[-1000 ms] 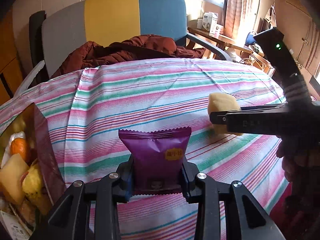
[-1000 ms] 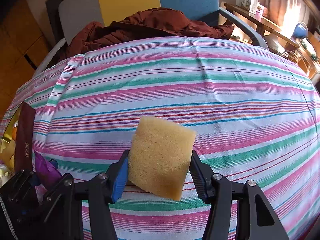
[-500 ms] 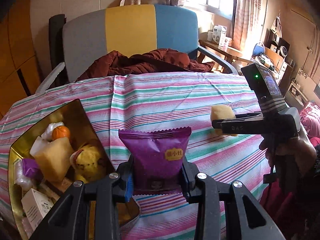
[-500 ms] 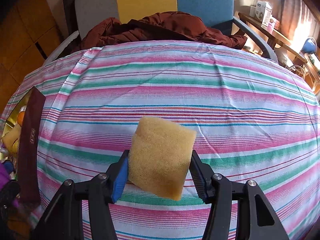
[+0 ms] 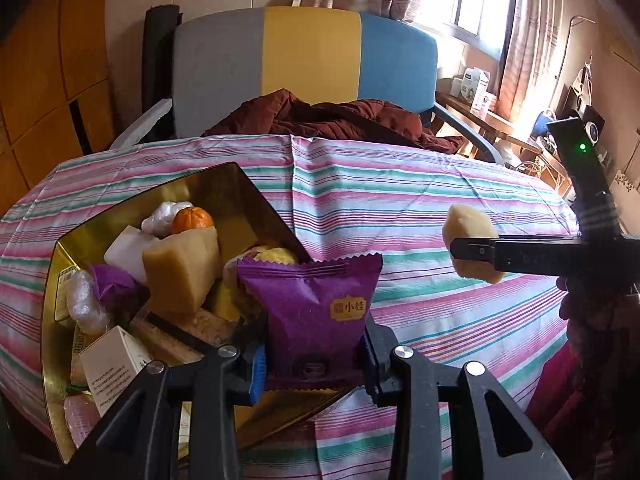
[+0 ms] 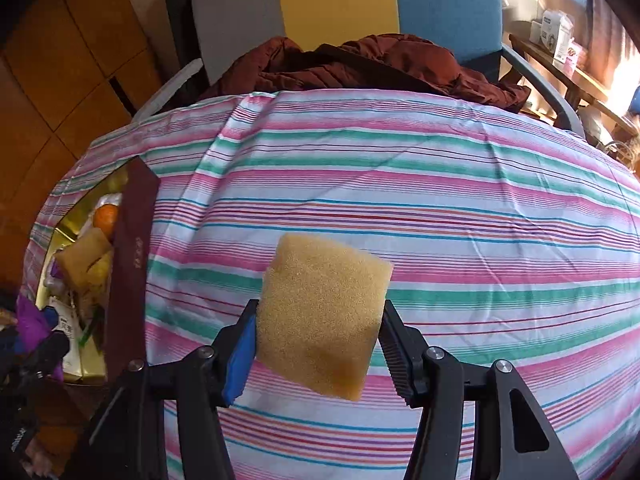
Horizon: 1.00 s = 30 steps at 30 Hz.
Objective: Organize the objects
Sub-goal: 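Lower purple candy into tray with left tool while right tool releases cheese block there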
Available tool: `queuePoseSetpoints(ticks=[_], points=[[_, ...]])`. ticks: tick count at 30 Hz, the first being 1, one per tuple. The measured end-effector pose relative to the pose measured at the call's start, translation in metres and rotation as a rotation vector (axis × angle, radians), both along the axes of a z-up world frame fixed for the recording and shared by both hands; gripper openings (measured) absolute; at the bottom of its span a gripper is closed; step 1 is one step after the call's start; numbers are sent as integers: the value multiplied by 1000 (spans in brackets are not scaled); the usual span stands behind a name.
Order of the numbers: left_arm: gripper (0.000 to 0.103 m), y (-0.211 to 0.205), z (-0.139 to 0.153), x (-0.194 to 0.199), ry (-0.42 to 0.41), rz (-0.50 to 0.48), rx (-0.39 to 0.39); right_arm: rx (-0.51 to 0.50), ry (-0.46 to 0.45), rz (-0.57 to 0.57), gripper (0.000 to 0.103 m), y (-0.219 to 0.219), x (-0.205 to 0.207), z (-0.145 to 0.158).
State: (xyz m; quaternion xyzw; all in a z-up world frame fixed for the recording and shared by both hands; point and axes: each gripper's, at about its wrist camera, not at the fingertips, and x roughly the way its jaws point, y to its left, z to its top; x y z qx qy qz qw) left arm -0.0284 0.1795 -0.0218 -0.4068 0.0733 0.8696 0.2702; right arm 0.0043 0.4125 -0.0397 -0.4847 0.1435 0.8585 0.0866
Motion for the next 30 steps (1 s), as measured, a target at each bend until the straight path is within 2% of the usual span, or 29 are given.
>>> queuePoseSetpoints(ticks=[4,9,16,23,28,30], points=[[37,-32,4,-9,-18,60,48,-28,46,52,58,-37,2,13],[37,-91,18,-23,-9,190,110,-60,104,139,58,-86,2,28],[37,-165,27,-31,1,343,143,-80,140,259,58,-147,-10,34],[36,-183,18,-32,-36,369,160,-55,122,348,59,-192,-24,25],[36,-158,16,-33,-67,278,202,15,100,340,61,-203,-24,15],[36,-145,14,-36,-81,247,210,11,91,335,61,-201,-25,11]])
